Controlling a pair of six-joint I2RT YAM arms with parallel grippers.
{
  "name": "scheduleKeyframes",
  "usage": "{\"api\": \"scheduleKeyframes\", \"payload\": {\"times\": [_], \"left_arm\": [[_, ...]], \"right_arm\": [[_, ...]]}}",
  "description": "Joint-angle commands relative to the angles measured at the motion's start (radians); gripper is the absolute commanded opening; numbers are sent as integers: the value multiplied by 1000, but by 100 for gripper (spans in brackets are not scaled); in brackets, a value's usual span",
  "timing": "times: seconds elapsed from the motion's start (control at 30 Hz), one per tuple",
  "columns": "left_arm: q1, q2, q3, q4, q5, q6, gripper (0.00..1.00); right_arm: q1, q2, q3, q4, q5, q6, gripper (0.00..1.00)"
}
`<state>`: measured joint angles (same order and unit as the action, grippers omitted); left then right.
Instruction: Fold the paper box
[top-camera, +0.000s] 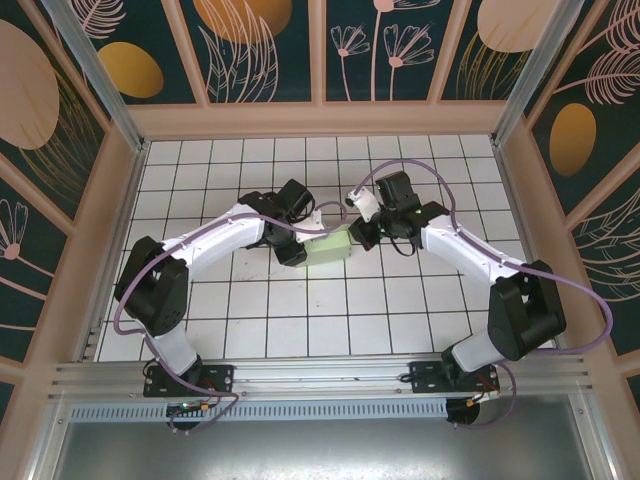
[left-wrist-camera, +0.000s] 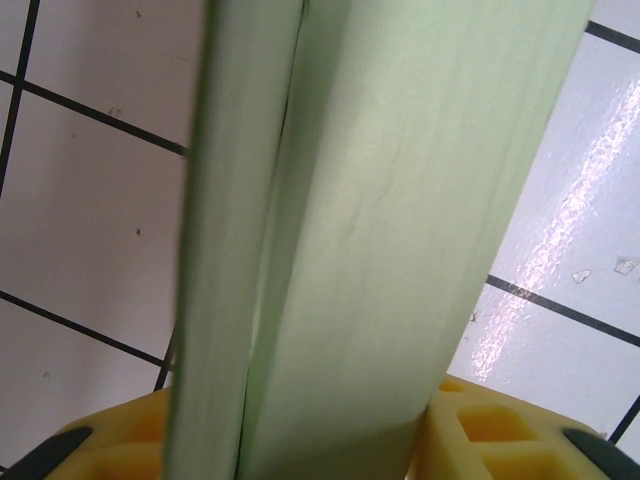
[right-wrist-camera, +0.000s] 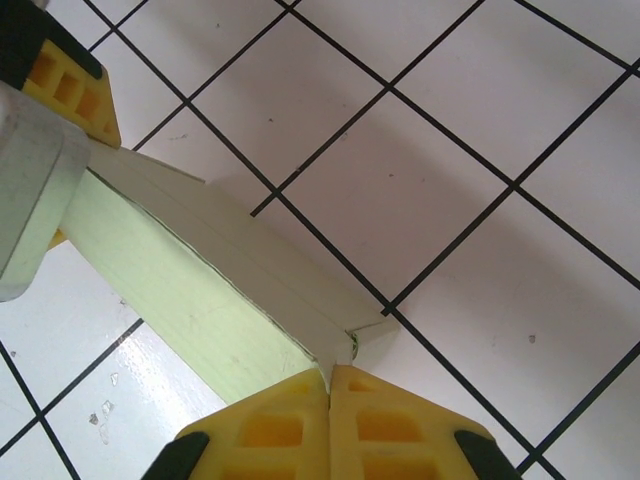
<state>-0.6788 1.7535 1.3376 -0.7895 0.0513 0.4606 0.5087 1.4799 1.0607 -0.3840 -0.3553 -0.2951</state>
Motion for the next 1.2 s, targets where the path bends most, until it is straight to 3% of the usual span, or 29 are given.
{"api": "scheduleKeyframes", "payload": {"times": [0.0, 0.2, 0.57, 0.8, 0.93, 1.17], "left_arm": [[5, 49, 0, -3, 22, -56, 39], [5, 61, 17, 6, 24, -72, 35], [5, 81, 29, 17, 25, -83, 37], [5, 80, 20, 33, 33, -90, 37], [5, 77, 8, 46, 40, -92, 37], [5, 59, -24, 74, 38, -89, 39]], "right_arm": [[17, -26, 21, 66, -1, 110, 0], [28, -47, -29, 153, 85, 274, 0], [33, -106, -184, 262, 226, 542, 0], [33, -142, -246, 316, 241, 575, 0], [96, -142, -268, 331, 313, 555, 0], [110, -167, -324, 364, 366, 542, 0]]}}
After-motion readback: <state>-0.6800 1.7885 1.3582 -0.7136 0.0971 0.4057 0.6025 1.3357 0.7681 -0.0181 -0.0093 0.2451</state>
